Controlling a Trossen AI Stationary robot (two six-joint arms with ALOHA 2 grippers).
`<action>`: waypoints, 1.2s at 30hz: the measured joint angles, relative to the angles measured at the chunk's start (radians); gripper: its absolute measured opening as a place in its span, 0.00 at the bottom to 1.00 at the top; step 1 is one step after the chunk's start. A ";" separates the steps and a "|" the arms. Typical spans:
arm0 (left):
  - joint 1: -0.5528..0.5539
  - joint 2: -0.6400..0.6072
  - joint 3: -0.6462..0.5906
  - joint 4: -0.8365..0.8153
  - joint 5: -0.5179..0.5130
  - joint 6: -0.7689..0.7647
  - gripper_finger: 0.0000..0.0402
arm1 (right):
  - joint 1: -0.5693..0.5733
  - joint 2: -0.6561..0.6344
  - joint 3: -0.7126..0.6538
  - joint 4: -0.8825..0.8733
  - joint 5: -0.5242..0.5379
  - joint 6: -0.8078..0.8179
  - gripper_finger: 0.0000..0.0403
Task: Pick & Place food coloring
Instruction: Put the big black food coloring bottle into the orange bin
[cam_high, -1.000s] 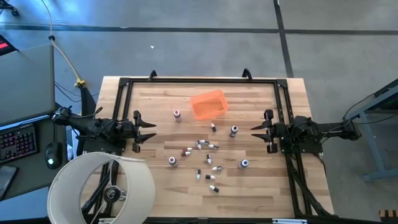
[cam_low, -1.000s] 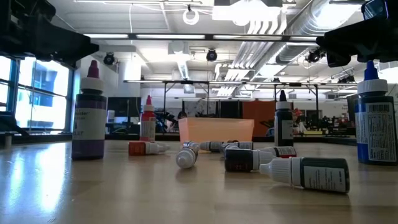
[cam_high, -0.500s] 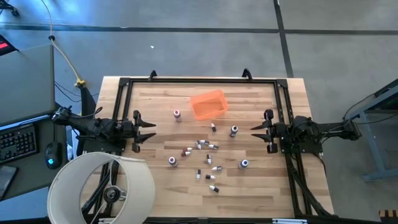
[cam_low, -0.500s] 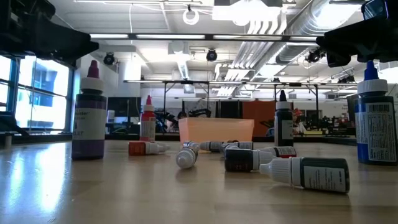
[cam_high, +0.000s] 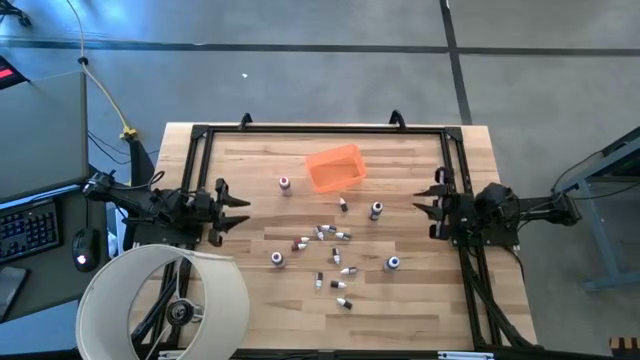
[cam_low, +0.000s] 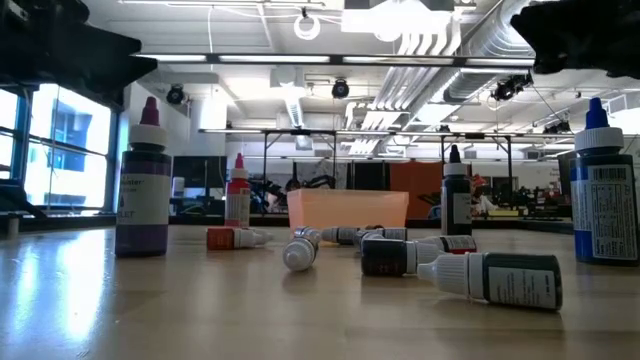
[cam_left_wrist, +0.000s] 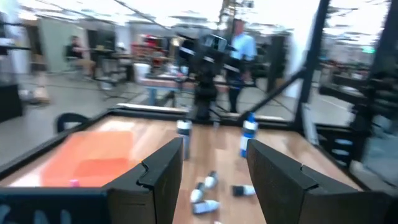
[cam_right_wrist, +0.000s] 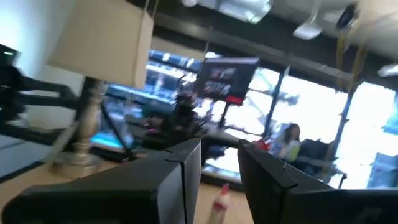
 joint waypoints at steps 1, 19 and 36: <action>0.000 0.000 0.000 -0.001 0.028 0.000 0.44 | 0.000 0.000 0.000 0.019 0.020 -0.026 0.25; 0.000 0.001 0.035 0.180 -0.234 0.129 0.44 | -0.045 0.282 0.000 0.119 0.157 0.118 0.25; 0.001 0.079 0.085 0.222 -0.356 0.157 0.44 | -0.244 0.873 0.000 0.535 -0.148 0.253 0.25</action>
